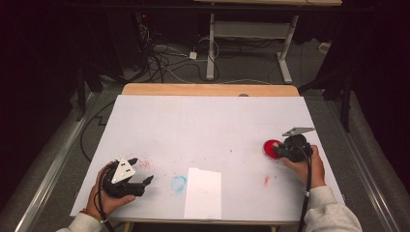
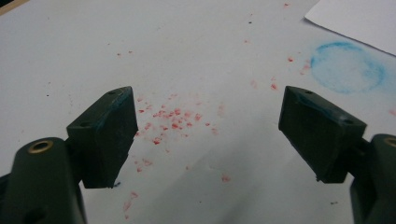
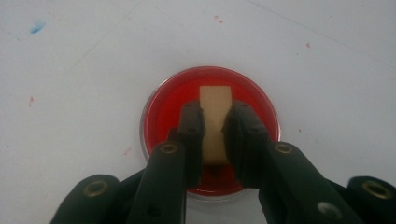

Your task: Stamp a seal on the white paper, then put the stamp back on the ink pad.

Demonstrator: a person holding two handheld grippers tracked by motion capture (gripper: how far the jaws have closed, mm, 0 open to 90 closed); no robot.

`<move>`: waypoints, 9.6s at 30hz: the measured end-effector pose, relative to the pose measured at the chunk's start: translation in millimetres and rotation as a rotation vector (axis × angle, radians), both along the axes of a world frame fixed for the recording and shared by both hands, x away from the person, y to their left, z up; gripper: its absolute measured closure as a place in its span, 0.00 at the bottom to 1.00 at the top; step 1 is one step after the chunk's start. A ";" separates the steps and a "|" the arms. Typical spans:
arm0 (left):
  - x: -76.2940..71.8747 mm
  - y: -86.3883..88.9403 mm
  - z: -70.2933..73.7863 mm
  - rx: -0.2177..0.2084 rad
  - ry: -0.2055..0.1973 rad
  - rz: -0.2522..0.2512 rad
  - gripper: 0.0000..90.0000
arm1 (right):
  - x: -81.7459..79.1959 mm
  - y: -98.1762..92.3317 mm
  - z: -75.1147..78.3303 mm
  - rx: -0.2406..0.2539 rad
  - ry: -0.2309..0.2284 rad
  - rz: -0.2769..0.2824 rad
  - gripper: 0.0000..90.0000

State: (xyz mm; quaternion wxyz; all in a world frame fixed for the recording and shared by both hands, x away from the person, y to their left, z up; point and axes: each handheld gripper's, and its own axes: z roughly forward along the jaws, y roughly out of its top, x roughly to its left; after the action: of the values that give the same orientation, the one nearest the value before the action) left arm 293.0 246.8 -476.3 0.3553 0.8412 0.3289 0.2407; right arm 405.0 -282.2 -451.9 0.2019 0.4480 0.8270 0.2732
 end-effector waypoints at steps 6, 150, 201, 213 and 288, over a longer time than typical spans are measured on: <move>0.4 -2.9 1.5 0.007 -0.006 -0.005 0.21 | -1.3 -0.9 0.4 0.003 -0.015 0.005 0.85; 1.7 -0.1 -1.2 0.000 0.013 -0.007 0.21 | -88.6 193.9 -22.8 -0.006 0.005 0.638 0.85; -0.8 -1.9 -0.4 0.022 0.008 -0.014 0.21 | -90.9 166.4 18.5 0.075 -0.099 0.609 0.85; -1.1 -2.1 -0.3 0.022 0.008 -0.014 0.21 | -88.2 151.8 32.1 0.083 -0.147 0.563 0.85; 0.3 -3.7 -1.6 0.041 0.023 -0.021 0.21 | -12.8 1.9 7.8 0.055 -0.122 0.019 0.54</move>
State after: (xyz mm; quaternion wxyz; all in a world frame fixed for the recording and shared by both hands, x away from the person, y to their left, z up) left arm 293.2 243.1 -477.9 0.3368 0.8544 0.3192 0.2338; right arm 392.2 -280.3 -444.1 0.2368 0.4282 0.8094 0.3245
